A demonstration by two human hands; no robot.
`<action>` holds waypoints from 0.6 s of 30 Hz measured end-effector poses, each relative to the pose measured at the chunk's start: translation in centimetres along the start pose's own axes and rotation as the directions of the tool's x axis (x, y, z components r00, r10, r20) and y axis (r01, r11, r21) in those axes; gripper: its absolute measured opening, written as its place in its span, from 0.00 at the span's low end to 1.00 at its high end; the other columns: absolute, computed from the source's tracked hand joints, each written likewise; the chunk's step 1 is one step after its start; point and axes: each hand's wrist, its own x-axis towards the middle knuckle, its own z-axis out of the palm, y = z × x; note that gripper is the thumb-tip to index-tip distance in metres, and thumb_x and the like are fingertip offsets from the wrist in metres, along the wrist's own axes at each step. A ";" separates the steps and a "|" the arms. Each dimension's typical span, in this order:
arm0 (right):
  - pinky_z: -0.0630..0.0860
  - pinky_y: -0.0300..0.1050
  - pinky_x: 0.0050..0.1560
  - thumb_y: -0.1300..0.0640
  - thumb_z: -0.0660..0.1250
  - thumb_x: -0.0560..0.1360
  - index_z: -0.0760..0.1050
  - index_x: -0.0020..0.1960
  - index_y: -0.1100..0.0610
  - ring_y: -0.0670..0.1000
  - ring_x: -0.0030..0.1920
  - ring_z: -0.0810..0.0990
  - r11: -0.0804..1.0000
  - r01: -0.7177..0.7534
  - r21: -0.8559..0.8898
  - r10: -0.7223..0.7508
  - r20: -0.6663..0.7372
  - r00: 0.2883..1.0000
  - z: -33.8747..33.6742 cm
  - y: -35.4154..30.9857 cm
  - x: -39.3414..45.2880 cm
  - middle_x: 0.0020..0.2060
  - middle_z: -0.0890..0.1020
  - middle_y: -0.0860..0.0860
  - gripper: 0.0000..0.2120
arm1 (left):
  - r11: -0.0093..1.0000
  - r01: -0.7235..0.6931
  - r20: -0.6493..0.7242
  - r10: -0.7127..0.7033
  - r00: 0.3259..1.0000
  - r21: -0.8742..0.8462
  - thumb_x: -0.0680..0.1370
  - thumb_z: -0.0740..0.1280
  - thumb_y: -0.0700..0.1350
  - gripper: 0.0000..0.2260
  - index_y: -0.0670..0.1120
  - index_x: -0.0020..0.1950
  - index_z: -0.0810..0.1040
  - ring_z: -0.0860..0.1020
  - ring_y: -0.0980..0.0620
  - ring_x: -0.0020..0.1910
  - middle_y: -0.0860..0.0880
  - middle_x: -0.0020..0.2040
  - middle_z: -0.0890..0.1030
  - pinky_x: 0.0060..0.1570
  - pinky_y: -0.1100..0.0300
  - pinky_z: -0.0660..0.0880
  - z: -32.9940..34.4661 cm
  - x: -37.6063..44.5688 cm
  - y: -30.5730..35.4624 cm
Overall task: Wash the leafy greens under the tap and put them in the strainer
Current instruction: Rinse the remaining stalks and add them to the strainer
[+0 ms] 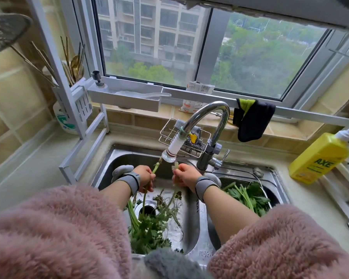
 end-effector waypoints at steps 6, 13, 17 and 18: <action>0.63 0.40 0.28 0.59 0.51 0.81 0.64 0.33 0.55 0.49 0.26 0.66 0.997 0.071 0.010 -0.070 -0.090 0.994 1.4 -0.9 0.7 0.27 0.67 0.51 0.17 | 0.992 0.031 -0.039 -0.036 0.999 -0.124 0.82 0.55 0.38 0.10 0.41 0.41 0.67 0.74 0.46 0.29 0.43 0.31 0.72 0.41 0.52 0.75 -0.5 0.6 -0.3; 0.60 0.38 0.28 0.56 0.54 0.81 0.71 0.35 0.54 0.46 0.27 0.64 0.995 0.091 -0.027 -0.094 -0.111 0.989 1.4 -0.7 0.9 0.27 0.68 0.48 0.16 | 0.980 0.047 -0.035 -0.054 0.998 -0.192 0.81 0.55 0.36 0.09 0.40 0.41 0.67 0.73 0.46 0.29 0.43 0.31 0.71 0.39 0.52 0.75 -0.7 0.9 -0.5; 0.59 0.39 0.29 0.59 0.54 0.80 0.69 0.33 0.54 0.48 0.27 0.63 0.996 0.084 0.042 -0.078 -0.134 0.988 1.2 -0.8 0.9 0.26 0.67 0.50 0.17 | 0.967 0.064 -0.027 -0.073 0.997 -0.246 0.81 0.55 0.35 0.09 0.40 0.40 0.67 0.70 0.47 0.29 0.42 0.31 0.68 0.37 0.52 0.75 -0.4 1.2 -0.2; 0.59 0.40 0.29 0.58 0.54 0.80 0.68 0.31 0.54 0.48 0.27 0.63 0.996 0.085 0.019 -0.081 -0.150 0.985 1.1 -1.0 0.9 0.25 0.67 0.50 0.18 | 0.965 0.066 -0.028 -0.076 0.997 -0.255 0.81 0.55 0.35 0.09 0.40 0.40 0.67 0.69 0.48 0.29 0.43 0.31 0.68 0.37 0.53 0.75 -0.3 1.2 -0.2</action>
